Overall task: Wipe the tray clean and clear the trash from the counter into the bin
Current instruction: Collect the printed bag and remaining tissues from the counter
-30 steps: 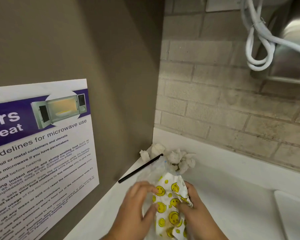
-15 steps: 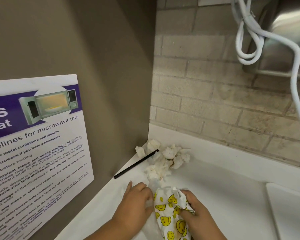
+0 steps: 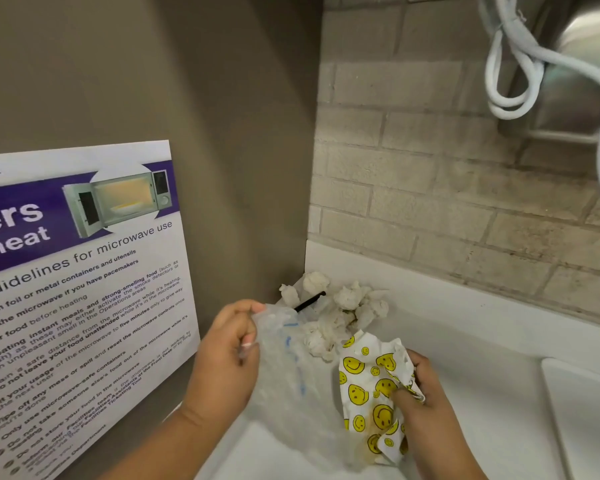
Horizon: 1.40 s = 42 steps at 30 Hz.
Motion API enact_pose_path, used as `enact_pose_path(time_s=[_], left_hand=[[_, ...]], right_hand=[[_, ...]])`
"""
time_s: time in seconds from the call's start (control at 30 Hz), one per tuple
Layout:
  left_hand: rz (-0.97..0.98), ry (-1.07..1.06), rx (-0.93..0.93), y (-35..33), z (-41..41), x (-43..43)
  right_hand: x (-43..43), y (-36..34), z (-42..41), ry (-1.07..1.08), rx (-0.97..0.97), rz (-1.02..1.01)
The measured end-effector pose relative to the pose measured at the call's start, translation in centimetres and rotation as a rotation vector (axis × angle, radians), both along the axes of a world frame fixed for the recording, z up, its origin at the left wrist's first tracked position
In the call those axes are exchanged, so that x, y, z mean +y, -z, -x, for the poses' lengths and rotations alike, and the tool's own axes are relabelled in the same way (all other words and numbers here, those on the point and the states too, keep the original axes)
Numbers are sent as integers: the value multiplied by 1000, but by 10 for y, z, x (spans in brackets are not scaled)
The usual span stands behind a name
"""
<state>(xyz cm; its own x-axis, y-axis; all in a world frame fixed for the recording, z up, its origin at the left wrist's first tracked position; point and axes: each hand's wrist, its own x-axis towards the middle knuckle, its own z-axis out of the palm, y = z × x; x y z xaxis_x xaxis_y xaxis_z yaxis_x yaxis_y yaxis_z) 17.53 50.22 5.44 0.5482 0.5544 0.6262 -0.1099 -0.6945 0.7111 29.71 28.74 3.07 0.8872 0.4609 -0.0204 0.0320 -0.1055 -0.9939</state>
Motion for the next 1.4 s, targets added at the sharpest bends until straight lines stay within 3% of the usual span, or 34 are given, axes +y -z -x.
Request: enact_pose_path(time_s=[0.23, 0.37, 0.47, 0.57, 0.7, 0.77, 1.07, 1.2, 1.4], left_hand=[[-128, -169, -8, -15, 18, 19], [-251, -242, 113, -13, 24, 22], [-417, -287, 343, -5, 22, 16], [-451, -265, 757, 16, 14, 6], [-487, -56, 1042, 48, 1, -2], [-397, 19, 1114, 60, -2, -2], [-354, 8, 727, 79, -7, 9], [-329, 26, 682, 83, 4, 10], [-278, 84, 613, 78, 36, -1]], right_hand=[[4, -2, 3, 8, -96, 31], [10, 6, 3, -1, -319, 132], [14, 15, 4, -106, -627, 301], [18, 27, 4, -218, -875, 509], [24, 42, 3, -287, -955, 651], [23, 46, 4, -333, -947, 704], [21, 63, 11, -248, -964, 785], [24, 61, 9, -243, -958, 808], [21, 48, 15, -359, -825, 678]])
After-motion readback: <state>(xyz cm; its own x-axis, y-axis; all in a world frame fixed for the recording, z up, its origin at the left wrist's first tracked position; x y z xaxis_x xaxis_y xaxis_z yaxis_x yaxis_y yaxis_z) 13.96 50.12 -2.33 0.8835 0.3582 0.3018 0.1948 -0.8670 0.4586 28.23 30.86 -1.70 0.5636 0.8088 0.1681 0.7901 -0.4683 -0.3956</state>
